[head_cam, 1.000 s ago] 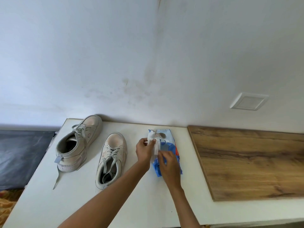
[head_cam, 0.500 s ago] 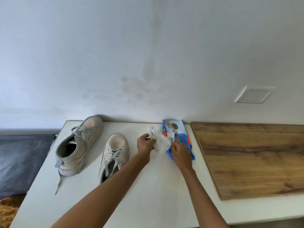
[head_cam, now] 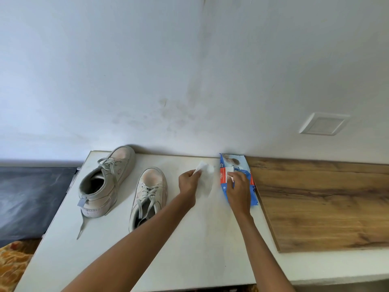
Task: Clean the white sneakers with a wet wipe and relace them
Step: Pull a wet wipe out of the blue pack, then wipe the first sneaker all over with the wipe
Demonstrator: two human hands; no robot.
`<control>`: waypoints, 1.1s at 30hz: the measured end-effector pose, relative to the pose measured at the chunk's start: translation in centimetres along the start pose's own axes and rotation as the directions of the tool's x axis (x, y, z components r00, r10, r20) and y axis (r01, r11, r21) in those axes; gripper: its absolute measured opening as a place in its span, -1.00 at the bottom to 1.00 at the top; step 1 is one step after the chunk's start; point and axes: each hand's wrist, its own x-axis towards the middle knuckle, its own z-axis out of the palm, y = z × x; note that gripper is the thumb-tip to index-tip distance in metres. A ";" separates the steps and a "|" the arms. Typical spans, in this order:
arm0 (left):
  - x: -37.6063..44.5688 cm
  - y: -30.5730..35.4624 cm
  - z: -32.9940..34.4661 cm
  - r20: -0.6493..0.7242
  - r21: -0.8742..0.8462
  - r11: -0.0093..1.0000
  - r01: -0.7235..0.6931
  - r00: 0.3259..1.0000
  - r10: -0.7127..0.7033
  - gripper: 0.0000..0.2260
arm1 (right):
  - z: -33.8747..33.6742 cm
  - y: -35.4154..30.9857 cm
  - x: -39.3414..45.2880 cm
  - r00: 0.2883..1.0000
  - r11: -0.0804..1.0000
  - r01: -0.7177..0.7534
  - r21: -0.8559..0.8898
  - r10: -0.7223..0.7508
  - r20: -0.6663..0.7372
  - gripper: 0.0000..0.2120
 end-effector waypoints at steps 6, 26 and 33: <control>-1.1 -0.4 -0.5 -0.017 -0.055 0.999 0.001 1.000 -0.002 -0.93 | 0.3 -6.5 -1.4 0.895 0.858 -0.309 0.410 0.117 0.431 -0.60; -6.8 3.9 -14.7 0.213 0.652 0.522 -0.550 0.793 0.571 -0.76 | -0.1 -14.6 -10.2 0.936 0.675 -0.352 0.649 0.232 0.267 -0.70; -8.5 -1.6 -20.1 0.055 0.734 0.616 -0.285 0.930 0.364 -0.59 | 0.0 -17.2 -16.2 0.910 0.535 -0.413 0.737 0.271 0.313 -0.80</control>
